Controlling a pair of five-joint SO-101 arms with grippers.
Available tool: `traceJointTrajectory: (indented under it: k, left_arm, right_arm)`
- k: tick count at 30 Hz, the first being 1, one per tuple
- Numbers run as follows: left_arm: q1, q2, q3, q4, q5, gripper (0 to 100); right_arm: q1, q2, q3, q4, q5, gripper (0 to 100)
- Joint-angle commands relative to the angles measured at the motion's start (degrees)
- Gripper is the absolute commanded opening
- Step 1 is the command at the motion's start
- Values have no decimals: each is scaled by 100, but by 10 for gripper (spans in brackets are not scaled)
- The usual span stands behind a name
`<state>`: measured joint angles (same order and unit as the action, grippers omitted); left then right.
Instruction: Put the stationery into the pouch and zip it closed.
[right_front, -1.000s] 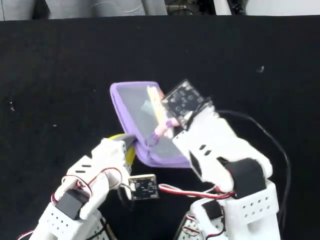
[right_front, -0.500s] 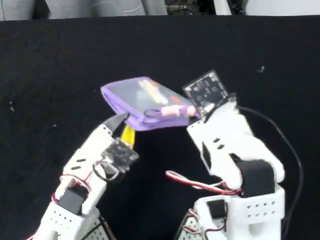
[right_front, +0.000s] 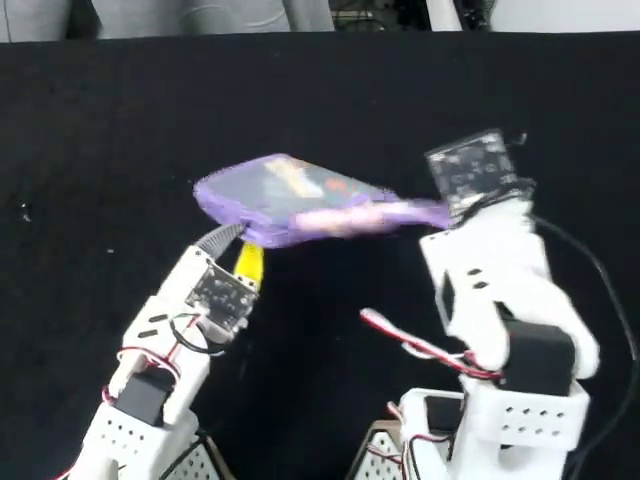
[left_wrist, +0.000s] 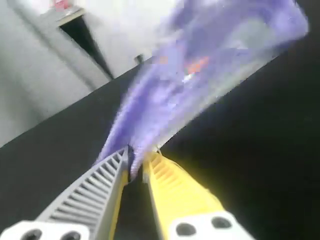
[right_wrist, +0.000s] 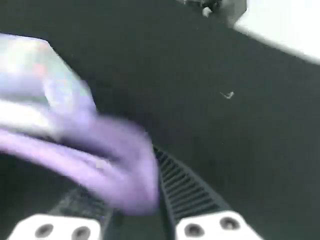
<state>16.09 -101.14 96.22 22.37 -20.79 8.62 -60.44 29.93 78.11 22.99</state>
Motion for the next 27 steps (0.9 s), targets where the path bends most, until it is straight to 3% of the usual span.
traceJointTrajectory:
  k: [1,6,10,14,20,27]
  left_arm:
    - [-365,-44,127,-176,123,29]
    - [-593,-44,92,-185,598,29]
    - [-576,-44,110,-185,484,29]
    - [-567,-44,92,-193,501,29]
    - [-497,-44,92,-440,765,29]
    - [-497,-44,84,-624,1389,29]
  right_arm:
    - [387,-75,-330,-167,88,11]
    - [519,-75,-321,-123,308,11]
    - [387,-75,-303,-123,264,15]
    - [-484,-75,-92,-132,-149,24]
    - [-2119,-75,796,-870,-870,162]
    - [-2866,-84,2185,-2576,-941,215]
